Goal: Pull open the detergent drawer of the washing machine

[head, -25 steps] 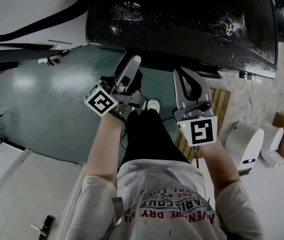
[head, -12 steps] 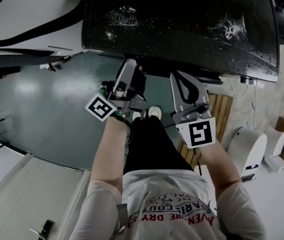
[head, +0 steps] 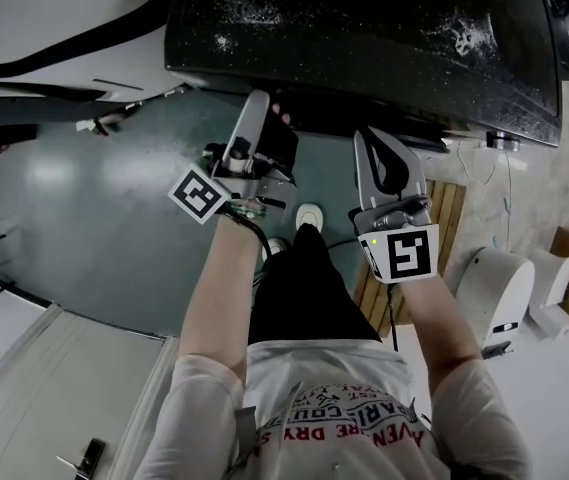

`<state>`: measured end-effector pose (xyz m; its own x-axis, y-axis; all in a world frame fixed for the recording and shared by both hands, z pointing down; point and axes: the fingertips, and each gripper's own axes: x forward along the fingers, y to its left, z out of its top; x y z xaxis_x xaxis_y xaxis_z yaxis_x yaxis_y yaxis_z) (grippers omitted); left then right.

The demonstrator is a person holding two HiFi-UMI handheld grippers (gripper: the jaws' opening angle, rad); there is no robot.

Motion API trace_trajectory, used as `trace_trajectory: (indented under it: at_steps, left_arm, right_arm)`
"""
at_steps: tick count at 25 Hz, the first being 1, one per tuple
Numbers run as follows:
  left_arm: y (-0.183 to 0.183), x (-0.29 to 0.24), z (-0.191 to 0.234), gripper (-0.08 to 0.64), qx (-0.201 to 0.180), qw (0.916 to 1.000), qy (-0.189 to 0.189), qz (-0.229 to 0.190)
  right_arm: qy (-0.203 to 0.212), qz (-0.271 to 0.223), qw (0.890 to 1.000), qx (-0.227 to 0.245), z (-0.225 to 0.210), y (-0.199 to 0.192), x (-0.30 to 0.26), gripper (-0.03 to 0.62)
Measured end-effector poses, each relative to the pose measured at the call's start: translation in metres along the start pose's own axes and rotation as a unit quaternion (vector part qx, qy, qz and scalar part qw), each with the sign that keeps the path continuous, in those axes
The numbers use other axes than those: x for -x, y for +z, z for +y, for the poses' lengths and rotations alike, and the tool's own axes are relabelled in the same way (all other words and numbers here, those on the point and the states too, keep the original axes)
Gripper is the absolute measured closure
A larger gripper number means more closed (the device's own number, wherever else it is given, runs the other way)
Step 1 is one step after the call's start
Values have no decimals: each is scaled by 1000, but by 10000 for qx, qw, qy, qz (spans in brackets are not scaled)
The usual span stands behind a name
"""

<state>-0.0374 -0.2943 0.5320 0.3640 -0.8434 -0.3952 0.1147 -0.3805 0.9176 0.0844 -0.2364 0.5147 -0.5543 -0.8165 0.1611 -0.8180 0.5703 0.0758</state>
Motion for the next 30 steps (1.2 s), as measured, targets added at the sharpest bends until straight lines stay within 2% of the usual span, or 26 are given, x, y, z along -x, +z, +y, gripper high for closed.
trace_trajectory:
  at_steps: [3,6,15,21,25,30]
  left_arm:
    - [-2,8,-3,311,38,9999,-118,-93]
    - [-6,27,-11,330,-101,9996,-242,-94]
    - [-13,43,-19,322,-86,9998,-177,2]
    - [-22,61,-28,321,-62,9997,-94,207]
    - [-28,78,-34,319,-55,9993,-156,345]
    - [-33,93,-39,322,-75,9993,-204,308]
  right_arm:
    - [-114,-7,9999,-25,-1,0,6,594]
    - [-110,12,9999,5,3,-2,7,594]
    - [-123,9,9999,44,19,-2,18,594]
    - [-190,69,9998,-42,30,-5,37,594]
    - [-213,41,9997,-101,40,-4,49,594]
    - [-262,99,9996,-71,49,-11,64,594]
